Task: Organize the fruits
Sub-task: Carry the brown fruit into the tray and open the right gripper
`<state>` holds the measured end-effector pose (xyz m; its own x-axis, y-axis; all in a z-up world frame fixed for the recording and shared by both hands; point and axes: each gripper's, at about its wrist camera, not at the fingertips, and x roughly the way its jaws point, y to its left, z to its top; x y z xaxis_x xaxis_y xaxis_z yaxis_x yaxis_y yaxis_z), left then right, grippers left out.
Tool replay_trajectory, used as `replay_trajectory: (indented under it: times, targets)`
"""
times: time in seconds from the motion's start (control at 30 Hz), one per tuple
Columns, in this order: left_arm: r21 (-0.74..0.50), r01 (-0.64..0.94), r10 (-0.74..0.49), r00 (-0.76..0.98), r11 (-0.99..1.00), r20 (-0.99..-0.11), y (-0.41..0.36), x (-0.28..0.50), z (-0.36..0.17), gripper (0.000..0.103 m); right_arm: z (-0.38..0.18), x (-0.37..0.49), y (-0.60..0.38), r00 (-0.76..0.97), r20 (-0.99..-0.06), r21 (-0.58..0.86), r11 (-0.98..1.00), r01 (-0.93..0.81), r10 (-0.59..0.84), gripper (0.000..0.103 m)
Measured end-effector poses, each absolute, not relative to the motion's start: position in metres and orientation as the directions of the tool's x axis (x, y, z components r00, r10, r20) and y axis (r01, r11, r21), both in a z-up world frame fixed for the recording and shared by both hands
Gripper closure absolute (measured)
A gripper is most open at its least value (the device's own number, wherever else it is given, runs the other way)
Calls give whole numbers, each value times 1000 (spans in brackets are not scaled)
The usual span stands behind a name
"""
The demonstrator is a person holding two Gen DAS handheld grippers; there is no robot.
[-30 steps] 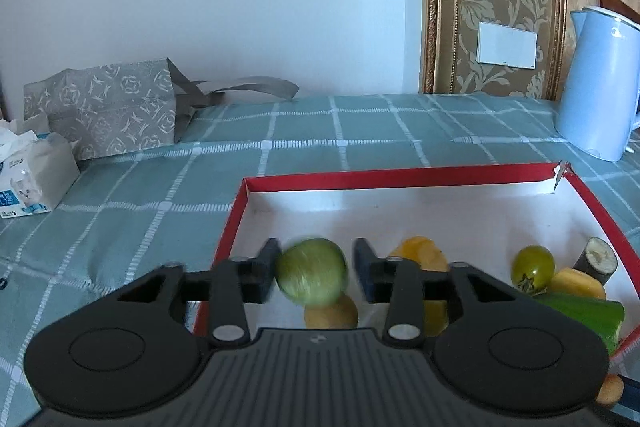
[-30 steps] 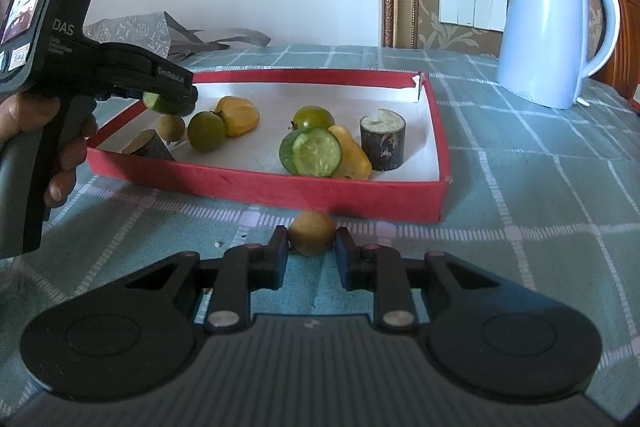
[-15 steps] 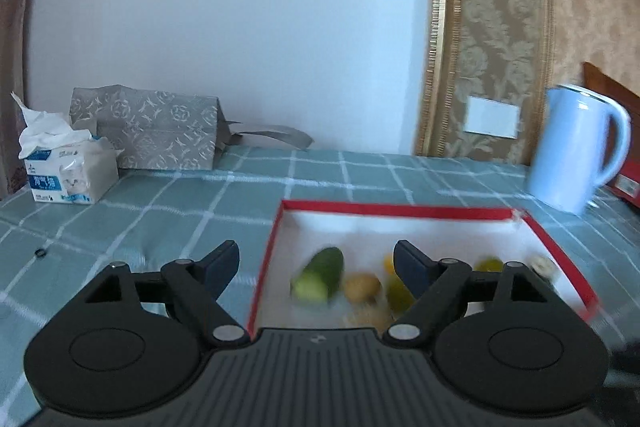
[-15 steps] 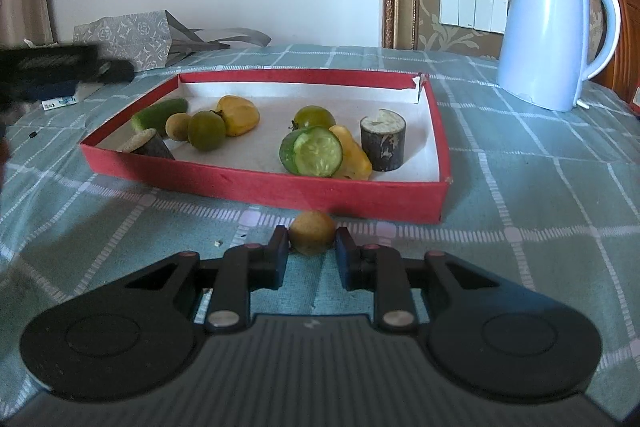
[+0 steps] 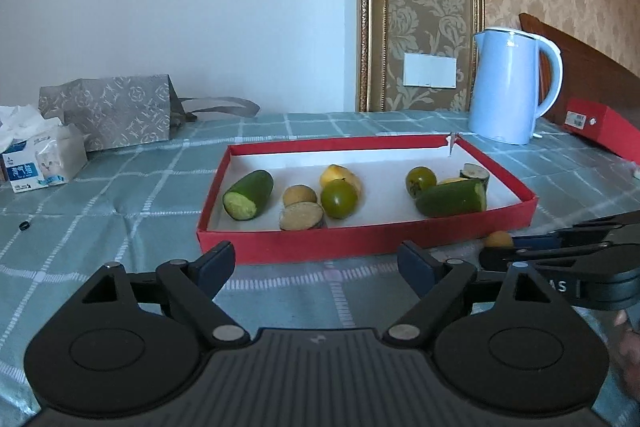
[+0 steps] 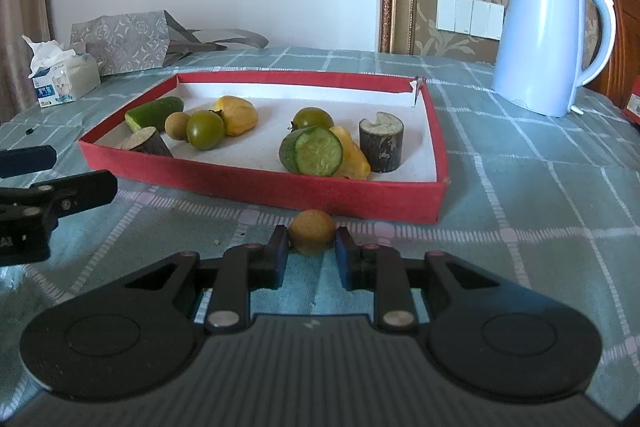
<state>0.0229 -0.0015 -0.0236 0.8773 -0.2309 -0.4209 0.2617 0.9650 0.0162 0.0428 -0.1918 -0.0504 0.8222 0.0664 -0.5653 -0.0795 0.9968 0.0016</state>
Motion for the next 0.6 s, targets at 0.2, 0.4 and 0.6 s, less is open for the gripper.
replay_trajectory:
  times: [0.2, 0.4, 0.6]
  targets:
    - [16, 245, -214, 873, 969, -438, 0, 24, -27, 14, -50, 37, -194, 824, -563, 13, 997, -78, 72, 79]
    - [46, 212, -164, 861, 976, -482, -3, 30, -33, 14, -37, 30, -197, 848, -523, 29, 996, -84, 87, 79]
    - [18, 174, -141, 847, 984, -513, 4, 36, -36, 14, -2, 47, -181, 873, -474, -15, 990, -137, 113, 79]
